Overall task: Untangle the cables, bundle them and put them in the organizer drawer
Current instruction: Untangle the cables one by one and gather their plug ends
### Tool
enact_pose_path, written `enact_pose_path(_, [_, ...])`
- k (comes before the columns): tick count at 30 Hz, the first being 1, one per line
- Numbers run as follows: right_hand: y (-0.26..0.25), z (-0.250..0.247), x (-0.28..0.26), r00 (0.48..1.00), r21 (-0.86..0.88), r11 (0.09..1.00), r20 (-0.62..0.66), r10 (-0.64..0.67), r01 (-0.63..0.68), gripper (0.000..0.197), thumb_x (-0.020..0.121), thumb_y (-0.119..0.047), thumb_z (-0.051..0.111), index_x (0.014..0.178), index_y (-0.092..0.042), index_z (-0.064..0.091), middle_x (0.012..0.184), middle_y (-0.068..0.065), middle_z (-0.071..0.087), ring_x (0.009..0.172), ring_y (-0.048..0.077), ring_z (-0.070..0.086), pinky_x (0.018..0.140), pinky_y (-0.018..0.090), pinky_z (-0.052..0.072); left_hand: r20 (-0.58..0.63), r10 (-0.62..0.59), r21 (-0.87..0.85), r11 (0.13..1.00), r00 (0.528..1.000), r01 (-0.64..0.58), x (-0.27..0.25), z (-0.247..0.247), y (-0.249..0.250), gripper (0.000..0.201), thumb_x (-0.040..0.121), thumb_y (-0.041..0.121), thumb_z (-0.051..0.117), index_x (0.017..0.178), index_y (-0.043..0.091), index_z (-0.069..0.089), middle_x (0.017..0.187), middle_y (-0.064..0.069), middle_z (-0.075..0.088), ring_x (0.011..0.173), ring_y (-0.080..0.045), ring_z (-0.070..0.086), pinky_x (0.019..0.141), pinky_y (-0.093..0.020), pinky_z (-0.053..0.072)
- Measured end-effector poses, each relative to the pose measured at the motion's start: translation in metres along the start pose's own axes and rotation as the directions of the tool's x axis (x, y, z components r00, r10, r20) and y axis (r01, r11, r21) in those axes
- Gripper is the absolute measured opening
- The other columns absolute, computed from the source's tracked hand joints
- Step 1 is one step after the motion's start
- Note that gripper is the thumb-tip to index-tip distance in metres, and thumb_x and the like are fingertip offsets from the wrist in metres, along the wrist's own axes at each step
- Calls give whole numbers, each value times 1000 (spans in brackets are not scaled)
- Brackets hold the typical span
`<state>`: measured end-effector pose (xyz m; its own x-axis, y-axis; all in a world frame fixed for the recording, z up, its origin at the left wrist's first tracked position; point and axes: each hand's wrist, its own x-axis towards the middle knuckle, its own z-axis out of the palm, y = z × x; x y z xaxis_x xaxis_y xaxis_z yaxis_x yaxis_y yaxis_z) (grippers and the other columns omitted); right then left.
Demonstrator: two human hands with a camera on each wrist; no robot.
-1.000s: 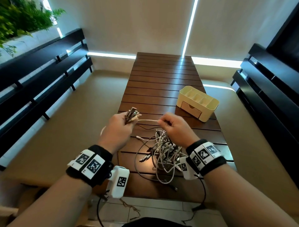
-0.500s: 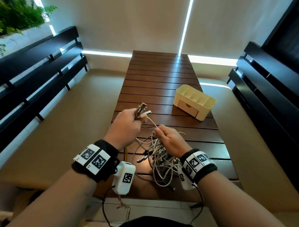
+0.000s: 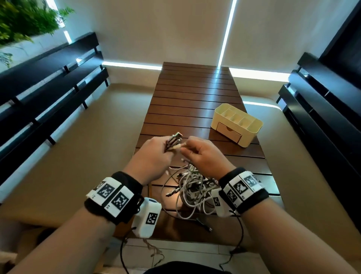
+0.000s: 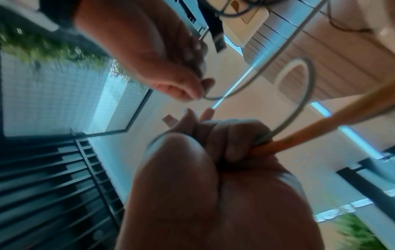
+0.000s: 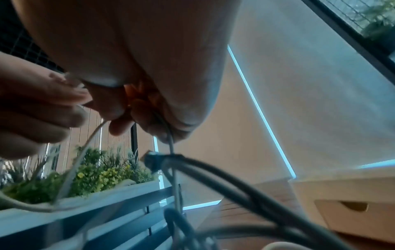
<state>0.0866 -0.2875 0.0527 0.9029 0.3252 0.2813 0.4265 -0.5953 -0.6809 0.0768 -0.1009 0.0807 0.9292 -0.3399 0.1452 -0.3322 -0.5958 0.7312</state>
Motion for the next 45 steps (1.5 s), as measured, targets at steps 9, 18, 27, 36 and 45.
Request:
enact_pose_path(9, [8,13,-16,987,77,985,40,153,-155,23,103,-29,50,91,-13,61,74,-8,56,65,0,52,58,16,40,-56,43,85,996,998,-38,0,-1,10,21,93,8,53,76,16,61,68,4,60,63,-11,54,57,-30,40])
enact_pose_path(18, [22,-8,-18,963,148,958,-75,258,-245,28,105,-29,45,92,-8,58,75,-4,53,60,1,46,56,18,40,-13,-222,87,971,975,222,-8,-27,-6,28,99,16,54,76,17,68,56,5,51,41,-4,40,41,-15,30])
enact_pose_path(27, [30,7,-17,996,-84,995,67,67,-61,21,100,-25,56,84,-13,63,78,-8,55,74,4,51,69,23,40,-239,-53,139,986,969,88,-11,-10,2,27,100,20,54,125,19,62,82,8,59,68,-6,51,57,-13,35])
enact_pose_path(36, [15,5,-17,998,-49,997,10,-60,60,19,99,-23,57,84,-12,64,76,-12,51,73,5,49,68,19,38,183,-65,241,970,981,19,-3,7,0,27,97,13,48,75,27,51,73,4,61,70,-21,59,59,-28,43])
enact_pose_path(45, [49,27,-29,990,-57,990,50,128,-125,6,98,-21,59,93,-23,61,93,-15,52,89,6,53,81,27,46,-113,75,-39,996,991,-79,1,0,1,23,93,17,51,72,15,60,59,4,54,52,-11,46,49,-26,35])
